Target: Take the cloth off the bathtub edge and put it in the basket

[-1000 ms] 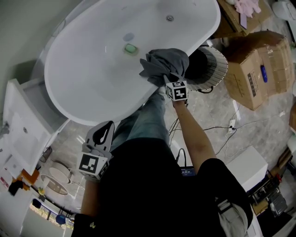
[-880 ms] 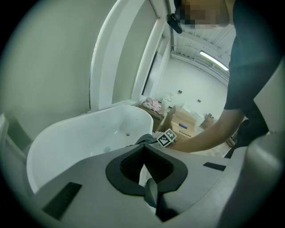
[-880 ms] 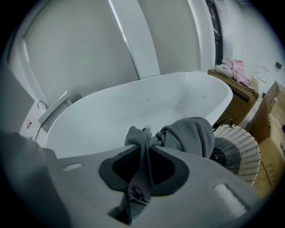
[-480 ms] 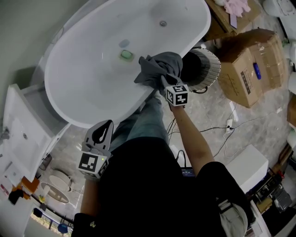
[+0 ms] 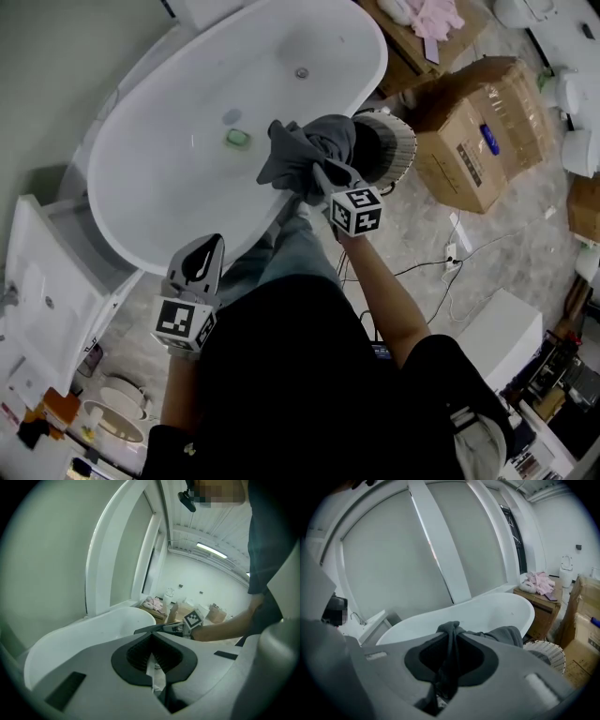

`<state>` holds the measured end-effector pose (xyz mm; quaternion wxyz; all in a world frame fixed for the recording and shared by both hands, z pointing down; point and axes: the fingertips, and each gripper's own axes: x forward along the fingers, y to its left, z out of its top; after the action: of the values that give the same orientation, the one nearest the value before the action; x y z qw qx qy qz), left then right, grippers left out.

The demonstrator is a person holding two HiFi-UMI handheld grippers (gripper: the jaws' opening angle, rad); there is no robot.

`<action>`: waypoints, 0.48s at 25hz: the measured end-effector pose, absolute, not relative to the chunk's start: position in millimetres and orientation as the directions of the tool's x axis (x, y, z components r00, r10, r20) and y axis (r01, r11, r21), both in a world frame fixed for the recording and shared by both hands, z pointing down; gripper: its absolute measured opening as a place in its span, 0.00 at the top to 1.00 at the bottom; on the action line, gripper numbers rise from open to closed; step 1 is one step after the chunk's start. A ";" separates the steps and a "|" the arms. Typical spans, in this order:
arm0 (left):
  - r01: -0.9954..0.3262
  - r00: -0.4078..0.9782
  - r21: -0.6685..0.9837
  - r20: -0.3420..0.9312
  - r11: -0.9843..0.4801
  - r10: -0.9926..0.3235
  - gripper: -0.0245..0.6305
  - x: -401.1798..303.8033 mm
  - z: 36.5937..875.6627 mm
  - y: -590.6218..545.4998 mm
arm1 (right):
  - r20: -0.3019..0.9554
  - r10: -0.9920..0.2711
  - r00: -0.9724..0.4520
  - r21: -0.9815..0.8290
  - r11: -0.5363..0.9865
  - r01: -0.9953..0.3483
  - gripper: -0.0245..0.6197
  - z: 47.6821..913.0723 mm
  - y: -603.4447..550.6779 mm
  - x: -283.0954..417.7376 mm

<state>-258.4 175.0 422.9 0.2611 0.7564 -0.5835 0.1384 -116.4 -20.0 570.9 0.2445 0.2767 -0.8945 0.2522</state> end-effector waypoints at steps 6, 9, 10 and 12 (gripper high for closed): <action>-0.952 0.293 0.223 0.471 -0.209 -0.832 0.94 -258.8 402.1 164.0 | 0.507 -0.430 -0.747 -0.329 0.705 -0.629 0.88 495.1 -13.9 -105.1; -0.950 0.300 0.219 0.456 -0.221 -0.838 0.94 -255.9 386.3 153.7 | 0.471 -0.462 -0.752 -0.332 0.696 -0.636 0.88 457.7 -11.0 -94.2; -0.950 0.302 0.216 0.448 -0.226 -0.842 0.94 -254.6 380.3 150.7 | 0.458 -0.472 -0.753 -0.334 0.694 -0.638 0.88 446.2 -9.3 -90.1; -0.947 0.312 0.210 0.427 -0.243 -0.849 0.94 -250.8 368.9 146.3 | 0.435 -0.491 -0.755 -0.339 0.687 -0.643 0.88 426.5 -4.4 -82.6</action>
<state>-250.8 146.3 368.9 0.2179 0.7802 -0.5753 0.1129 -82.6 -4.4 426.5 0.1566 0.3133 -0.9049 0.2417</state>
